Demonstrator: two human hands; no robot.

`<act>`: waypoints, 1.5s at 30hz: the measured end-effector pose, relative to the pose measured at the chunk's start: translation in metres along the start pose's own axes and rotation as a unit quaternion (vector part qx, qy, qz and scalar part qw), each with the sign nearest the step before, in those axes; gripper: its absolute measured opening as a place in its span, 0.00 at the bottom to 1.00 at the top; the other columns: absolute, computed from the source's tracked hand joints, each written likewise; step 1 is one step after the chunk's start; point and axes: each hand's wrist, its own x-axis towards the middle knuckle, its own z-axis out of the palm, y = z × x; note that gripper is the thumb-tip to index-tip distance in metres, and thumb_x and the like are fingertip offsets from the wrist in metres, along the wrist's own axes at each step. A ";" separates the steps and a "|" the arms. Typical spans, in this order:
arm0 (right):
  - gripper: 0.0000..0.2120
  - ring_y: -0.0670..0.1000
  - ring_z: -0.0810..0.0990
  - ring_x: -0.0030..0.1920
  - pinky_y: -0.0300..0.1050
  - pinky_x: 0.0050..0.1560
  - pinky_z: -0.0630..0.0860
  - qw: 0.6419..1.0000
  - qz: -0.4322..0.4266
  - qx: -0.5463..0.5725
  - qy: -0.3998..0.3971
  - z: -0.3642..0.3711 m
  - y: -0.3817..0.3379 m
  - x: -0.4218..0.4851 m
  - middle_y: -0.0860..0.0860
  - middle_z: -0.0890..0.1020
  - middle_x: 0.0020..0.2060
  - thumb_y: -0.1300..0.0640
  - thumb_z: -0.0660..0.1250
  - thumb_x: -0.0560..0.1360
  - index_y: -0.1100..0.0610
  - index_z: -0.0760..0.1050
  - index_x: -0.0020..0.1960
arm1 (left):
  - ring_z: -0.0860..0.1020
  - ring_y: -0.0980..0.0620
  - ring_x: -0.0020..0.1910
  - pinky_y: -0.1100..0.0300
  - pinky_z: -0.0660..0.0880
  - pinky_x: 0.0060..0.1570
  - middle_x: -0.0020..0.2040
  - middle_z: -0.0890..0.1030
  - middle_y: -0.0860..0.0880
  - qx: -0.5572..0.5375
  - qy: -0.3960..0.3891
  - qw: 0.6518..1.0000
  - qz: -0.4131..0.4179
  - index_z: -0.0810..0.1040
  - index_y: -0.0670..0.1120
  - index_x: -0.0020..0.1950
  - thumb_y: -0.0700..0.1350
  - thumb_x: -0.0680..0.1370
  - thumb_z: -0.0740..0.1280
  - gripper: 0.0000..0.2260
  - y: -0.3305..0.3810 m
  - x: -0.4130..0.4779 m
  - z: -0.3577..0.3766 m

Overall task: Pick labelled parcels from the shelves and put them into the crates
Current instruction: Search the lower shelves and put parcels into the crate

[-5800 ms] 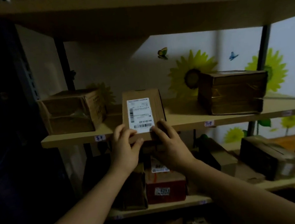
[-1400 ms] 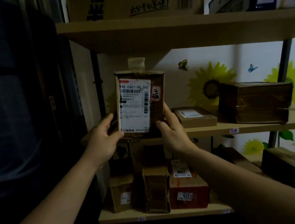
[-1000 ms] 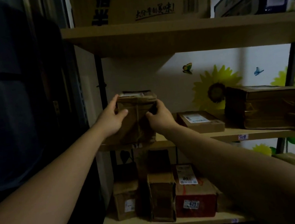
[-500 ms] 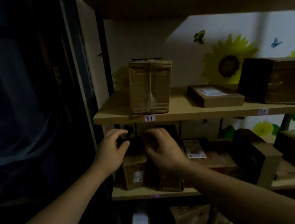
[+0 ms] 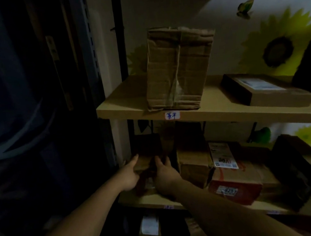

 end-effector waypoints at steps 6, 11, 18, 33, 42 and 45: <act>0.29 0.63 0.71 0.65 0.51 0.63 0.70 0.994 0.003 0.094 0.053 0.008 -0.002 0.004 0.61 0.63 0.71 0.49 0.63 0.79 0.55 0.55 0.75 | 0.73 0.56 0.51 0.63 0.68 0.45 0.64 0.73 0.49 -0.250 0.058 0.967 0.002 0.65 0.50 0.69 0.43 0.80 0.60 0.17 -0.001 -0.006 0.011; 0.31 0.64 0.73 0.63 0.55 0.61 0.74 0.982 0.022 0.149 0.117 0.018 0.000 -0.029 0.60 0.63 0.69 0.53 0.65 0.78 0.54 0.54 0.75 | 0.71 0.51 0.54 0.59 0.69 0.50 0.58 0.70 0.49 -0.240 0.136 0.961 0.025 0.63 0.48 0.63 0.40 0.79 0.64 0.16 -0.005 -0.033 0.019; 0.44 0.59 0.68 0.69 0.52 0.67 0.68 0.971 0.056 0.191 0.134 0.047 -0.008 -0.094 0.57 0.59 0.74 0.56 0.67 0.77 0.51 0.38 0.79 | 0.71 0.48 0.66 0.51 0.69 0.65 0.69 0.71 0.47 -0.225 0.014 0.974 0.010 0.58 0.48 0.75 0.37 0.76 0.67 0.31 -0.036 -0.075 0.033; 0.47 0.53 0.73 0.66 0.57 0.62 0.76 0.886 -0.086 0.433 0.138 0.004 -0.011 -0.153 0.47 0.74 0.64 0.51 0.78 0.62 0.35 0.53 0.71 | 0.66 0.50 0.69 0.62 0.68 0.63 0.71 0.65 0.49 -0.242 0.176 0.946 0.128 0.63 0.48 0.74 0.43 0.80 0.62 0.23 0.025 -0.167 0.009; 0.56 0.62 0.62 0.72 0.54 0.62 0.76 0.912 -0.079 0.394 0.079 -0.031 0.003 -0.177 0.49 0.53 0.74 0.33 0.76 0.59 0.34 0.43 0.76 | 0.77 0.48 0.55 0.55 0.74 0.51 0.58 0.79 0.49 -0.363 0.111 0.925 0.004 0.67 0.52 0.69 0.58 0.71 0.71 0.29 0.043 -0.170 0.007; 0.51 0.61 0.63 0.72 0.48 0.54 0.79 0.904 -0.055 0.421 0.055 -0.040 0.008 -0.182 0.48 0.53 0.75 0.37 0.74 0.65 0.40 0.47 0.78 | 0.80 0.51 0.47 0.57 0.77 0.44 0.52 0.82 0.48 -0.339 0.133 0.931 0.014 0.74 0.48 0.62 0.48 0.72 0.73 0.21 0.048 -0.177 0.006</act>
